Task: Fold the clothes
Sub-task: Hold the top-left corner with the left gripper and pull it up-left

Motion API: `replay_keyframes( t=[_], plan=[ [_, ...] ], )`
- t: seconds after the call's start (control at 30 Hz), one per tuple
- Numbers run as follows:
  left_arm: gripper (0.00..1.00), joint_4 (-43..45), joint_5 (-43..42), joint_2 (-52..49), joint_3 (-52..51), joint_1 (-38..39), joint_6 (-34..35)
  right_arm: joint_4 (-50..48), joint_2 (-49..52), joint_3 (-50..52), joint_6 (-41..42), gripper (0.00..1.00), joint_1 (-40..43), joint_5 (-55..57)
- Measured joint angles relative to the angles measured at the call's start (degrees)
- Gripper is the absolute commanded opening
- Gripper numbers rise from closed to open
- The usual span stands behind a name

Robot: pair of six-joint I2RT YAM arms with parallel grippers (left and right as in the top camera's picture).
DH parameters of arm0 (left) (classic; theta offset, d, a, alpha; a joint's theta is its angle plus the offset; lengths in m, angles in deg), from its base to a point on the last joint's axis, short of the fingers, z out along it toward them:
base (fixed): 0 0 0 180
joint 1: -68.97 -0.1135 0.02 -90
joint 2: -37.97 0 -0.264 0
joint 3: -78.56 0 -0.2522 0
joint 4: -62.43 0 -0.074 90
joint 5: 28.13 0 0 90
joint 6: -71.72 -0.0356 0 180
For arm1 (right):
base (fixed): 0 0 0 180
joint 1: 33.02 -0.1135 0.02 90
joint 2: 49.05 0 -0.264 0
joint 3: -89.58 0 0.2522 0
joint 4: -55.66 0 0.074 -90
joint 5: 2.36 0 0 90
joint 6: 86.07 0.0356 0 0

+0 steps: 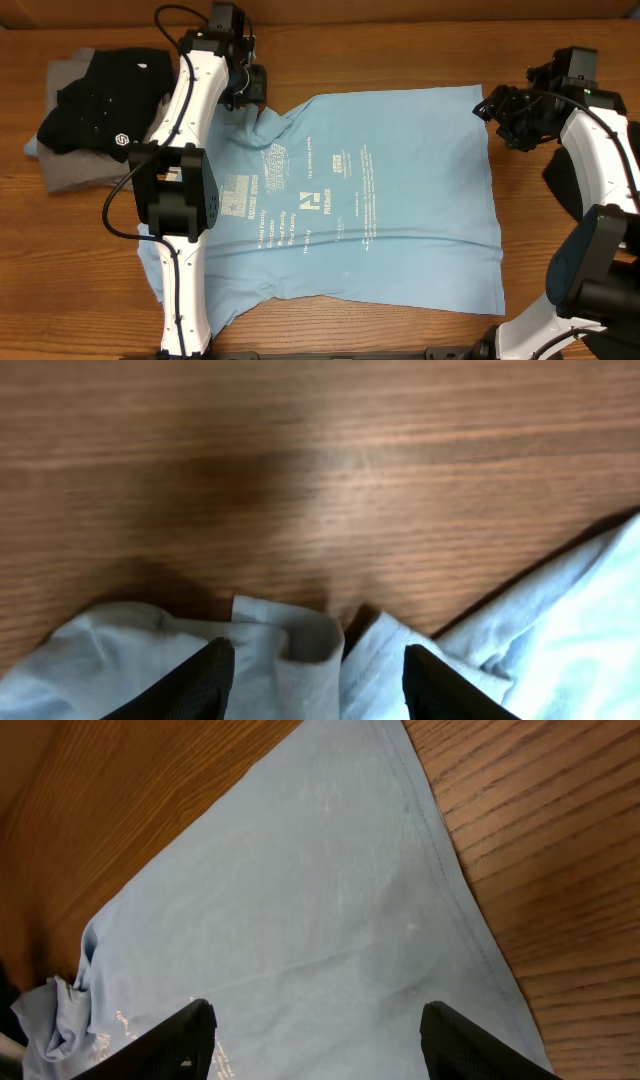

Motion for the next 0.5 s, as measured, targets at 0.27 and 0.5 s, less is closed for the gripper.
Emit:
replay_keyframes(
  t=[0.27,0.5],
  plan=[
    [0.08,-1.03,0.15,-0.50,0.00,0.00,-1.31,0.00,0.00,0.00,0.00,0.69,0.00,0.00],
    [0.53,-1.44,0.26,-0.55,0.00,0.00,-2.34,-0.02,0.00,0.00,0.00,0.69,0.00,0.00]
  ],
)
